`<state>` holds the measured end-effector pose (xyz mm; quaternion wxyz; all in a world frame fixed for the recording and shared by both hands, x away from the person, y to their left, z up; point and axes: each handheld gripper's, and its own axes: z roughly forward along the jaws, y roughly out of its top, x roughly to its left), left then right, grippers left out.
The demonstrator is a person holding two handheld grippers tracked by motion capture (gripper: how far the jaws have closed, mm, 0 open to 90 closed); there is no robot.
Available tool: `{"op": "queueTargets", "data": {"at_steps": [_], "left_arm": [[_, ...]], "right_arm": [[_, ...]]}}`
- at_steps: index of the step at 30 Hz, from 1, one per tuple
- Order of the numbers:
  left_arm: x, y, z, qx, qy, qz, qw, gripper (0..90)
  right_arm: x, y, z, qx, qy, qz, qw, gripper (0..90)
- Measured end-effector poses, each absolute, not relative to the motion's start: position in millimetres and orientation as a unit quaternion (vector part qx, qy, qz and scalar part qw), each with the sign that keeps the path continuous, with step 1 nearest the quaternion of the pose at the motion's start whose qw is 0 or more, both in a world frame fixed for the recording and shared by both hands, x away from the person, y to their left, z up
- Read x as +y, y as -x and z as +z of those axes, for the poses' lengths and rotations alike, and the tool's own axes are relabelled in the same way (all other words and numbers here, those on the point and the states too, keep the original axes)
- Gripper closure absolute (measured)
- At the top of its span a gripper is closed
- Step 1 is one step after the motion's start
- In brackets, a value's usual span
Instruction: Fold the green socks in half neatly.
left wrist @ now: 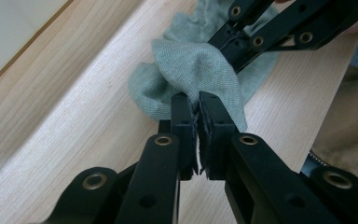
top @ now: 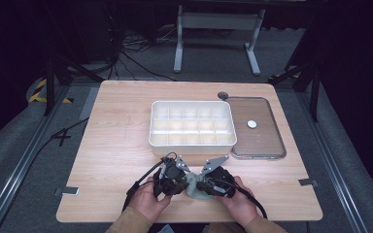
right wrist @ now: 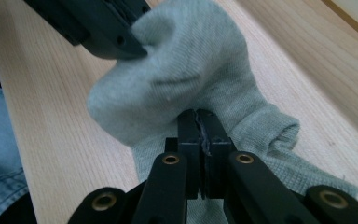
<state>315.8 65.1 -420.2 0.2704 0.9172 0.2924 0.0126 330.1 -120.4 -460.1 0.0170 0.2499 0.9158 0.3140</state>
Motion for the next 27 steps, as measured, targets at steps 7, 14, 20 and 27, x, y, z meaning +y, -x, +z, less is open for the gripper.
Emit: {"op": "queueTargets", "data": {"at_steps": [7, 14, 20, 27], "left_arm": [[57, -315, -420, 0.28, -0.92, 0.01, 0.275, 85.6], [55, -314, -420, 0.278, -0.92, 0.011, 0.275, 85.7], [58, -316, -419, 0.282, -0.919, 0.006, 0.275, 85.7], [56, -317, -418, 0.281, -0.921, 0.003, 0.27, 85.7]], "right_arm": [[-116, -329, -462, 0.911, -0.252, 0.326, 0.006, 88.3], [-115, -330, -462, 0.909, -0.253, 0.332, -0.002, 86.2], [-127, -329, -452, 0.909, -0.263, 0.322, 0.009, 86.0], [-160, -330, -438, 0.905, -0.29, 0.311, 0.018, 87.9]]}}
